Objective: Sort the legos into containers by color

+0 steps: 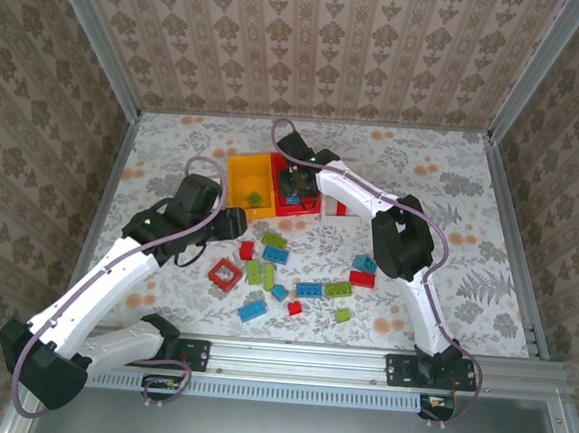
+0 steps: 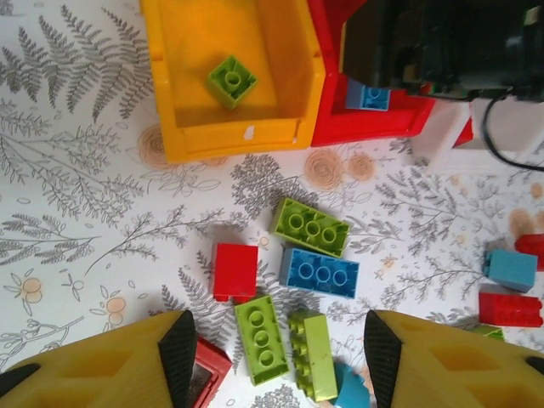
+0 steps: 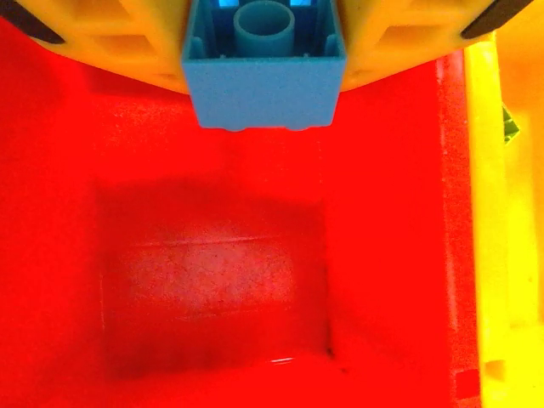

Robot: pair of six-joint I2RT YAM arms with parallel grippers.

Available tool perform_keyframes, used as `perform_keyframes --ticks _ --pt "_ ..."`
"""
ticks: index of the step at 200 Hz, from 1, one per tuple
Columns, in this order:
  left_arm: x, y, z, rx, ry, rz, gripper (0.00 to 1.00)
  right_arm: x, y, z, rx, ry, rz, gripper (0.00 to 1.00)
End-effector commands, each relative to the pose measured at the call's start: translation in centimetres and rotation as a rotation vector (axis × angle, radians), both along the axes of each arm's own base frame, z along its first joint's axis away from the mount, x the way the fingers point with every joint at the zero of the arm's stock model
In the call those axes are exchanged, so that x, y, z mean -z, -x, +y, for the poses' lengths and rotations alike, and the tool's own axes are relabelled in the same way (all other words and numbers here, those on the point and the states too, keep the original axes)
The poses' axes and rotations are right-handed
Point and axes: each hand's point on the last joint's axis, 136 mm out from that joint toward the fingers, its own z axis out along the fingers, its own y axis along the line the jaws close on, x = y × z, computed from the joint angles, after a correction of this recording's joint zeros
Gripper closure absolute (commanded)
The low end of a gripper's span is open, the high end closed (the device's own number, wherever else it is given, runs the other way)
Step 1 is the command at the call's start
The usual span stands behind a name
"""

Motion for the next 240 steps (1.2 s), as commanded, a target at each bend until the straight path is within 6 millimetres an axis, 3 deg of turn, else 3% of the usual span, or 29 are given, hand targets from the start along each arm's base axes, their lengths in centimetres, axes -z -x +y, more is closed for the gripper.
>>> perform_keyframes --ticks 1,40,83,106,124,163,197,217,240 --pt "0.8 1.0 1.0 -0.013 -0.012 0.036 0.42 -1.6 0.4 0.0 0.006 -0.014 0.014 0.54" --pt "1.4 0.8 1.6 -0.039 -0.013 0.056 0.43 -4.3 0.9 -0.1 0.014 -0.039 -0.017 0.52" --pt "2.5 0.5 1.9 -0.059 -0.008 0.109 0.44 -10.8 1.1 -1.1 -0.004 -0.055 -0.168 0.53" --pt "3.6 0.8 1.9 -0.052 -0.023 0.157 0.44 -13.5 2.5 -1.7 -0.055 -0.085 -0.263 0.52" --pt "4.5 1.1 1.7 -0.022 -0.039 0.19 0.44 -14.8 5.0 -1.4 -0.156 -0.174 -0.341 0.51" --pt "7.8 1.6 0.7 0.098 -0.099 0.291 0.41 -11.7 12.3 -0.9 -0.353 -0.312 -0.242 0.46" --pt "10.2 4.5 3.6 0.008 -0.216 0.453 0.35 -9.1 18.6 0.3 -0.506 -0.34 -0.134 0.38" --pt "11.1 6.8 4.4 -0.076 -0.168 0.501 0.35 -7.7 20.3 0.4 -0.513 -0.362 -0.085 0.39" --pt "12.0 8.0 4.6 -0.157 -0.102 0.534 0.35 -7.2 20.8 0.8 -0.511 -0.399 -0.068 0.39"
